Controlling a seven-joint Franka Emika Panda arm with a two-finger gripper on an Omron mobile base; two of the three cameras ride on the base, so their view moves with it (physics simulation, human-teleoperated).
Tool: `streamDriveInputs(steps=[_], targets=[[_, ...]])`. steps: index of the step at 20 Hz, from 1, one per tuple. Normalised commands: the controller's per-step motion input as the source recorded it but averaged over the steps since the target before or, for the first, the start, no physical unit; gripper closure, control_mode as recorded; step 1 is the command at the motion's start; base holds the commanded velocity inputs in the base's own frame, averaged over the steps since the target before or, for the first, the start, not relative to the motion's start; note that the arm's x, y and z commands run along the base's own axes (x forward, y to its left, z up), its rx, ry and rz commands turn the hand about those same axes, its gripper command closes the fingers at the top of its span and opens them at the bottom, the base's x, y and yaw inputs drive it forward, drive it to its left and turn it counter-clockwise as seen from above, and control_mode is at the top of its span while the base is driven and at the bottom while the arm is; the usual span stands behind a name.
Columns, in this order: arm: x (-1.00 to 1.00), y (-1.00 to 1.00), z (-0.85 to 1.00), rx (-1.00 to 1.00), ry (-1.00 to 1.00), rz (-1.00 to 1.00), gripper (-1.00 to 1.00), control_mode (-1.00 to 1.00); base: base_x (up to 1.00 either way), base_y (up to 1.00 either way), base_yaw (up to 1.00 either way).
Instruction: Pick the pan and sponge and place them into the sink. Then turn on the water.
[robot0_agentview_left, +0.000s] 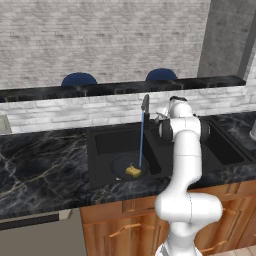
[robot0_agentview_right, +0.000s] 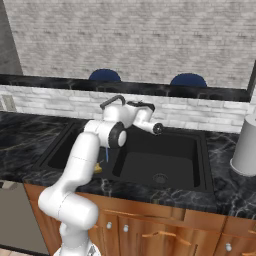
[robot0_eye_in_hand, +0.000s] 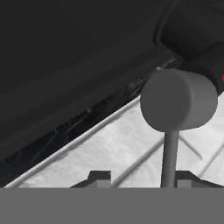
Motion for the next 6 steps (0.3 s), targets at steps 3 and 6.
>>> streamDriveInputs(steps=[3,6], targets=[[-0.16,-0.17,-0.01,0.03,0.0,-0.04,1.0,-1.0,0.0,0.0,0.0],[-0.19,-0.15,-0.01,0.03,0.0,-0.06,1.0,-1.0,0.0,0.0,0.0]])
